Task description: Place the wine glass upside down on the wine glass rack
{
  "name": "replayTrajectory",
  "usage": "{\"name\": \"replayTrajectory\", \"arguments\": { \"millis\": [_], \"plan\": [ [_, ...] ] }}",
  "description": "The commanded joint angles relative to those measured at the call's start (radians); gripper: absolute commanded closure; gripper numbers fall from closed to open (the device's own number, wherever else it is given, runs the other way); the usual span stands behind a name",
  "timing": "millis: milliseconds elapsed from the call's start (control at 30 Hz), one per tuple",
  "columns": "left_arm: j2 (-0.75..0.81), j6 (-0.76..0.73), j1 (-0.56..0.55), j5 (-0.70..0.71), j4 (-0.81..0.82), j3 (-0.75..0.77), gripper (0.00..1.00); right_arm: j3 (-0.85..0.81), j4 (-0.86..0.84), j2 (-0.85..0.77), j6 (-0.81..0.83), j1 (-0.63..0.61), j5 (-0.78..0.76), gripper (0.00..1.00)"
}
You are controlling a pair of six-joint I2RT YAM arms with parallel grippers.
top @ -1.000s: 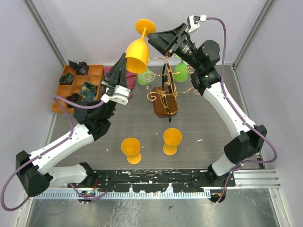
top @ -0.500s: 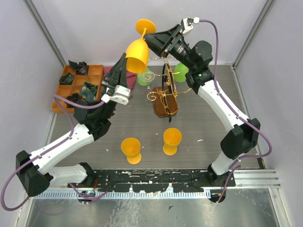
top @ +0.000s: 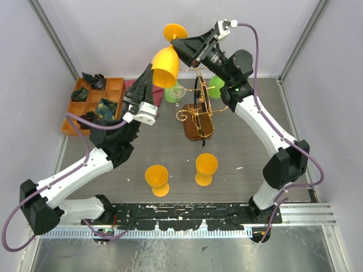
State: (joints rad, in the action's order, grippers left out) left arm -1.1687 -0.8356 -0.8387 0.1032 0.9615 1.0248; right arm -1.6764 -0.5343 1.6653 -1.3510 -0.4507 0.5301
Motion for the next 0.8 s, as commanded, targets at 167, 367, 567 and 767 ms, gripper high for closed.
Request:
{"name": "replayTrajectory", "arguments": {
  "millis": [167,367,567,767],
  "plan": [
    [0.007,0.004,-0.001,-0.004,0.057,-0.009,1.0,-0.05,-0.091,0.013,-0.033,-0.008,0.011,0.49],
    [0.014,0.013,-0.001,-0.028,0.05,-0.012,1.0,-0.061,-0.116,0.034,-0.058,-0.008,0.011,0.51],
    [0.014,0.011,-0.001,-0.029,0.039,-0.013,1.0,-0.071,-0.134,0.047,-0.072,-0.009,0.017,0.55],
    [0.006,-0.006,-0.002,-0.019,0.023,-0.006,0.94,-0.074,-0.145,0.049,-0.074,-0.008,0.033,0.64]
  ]
}}
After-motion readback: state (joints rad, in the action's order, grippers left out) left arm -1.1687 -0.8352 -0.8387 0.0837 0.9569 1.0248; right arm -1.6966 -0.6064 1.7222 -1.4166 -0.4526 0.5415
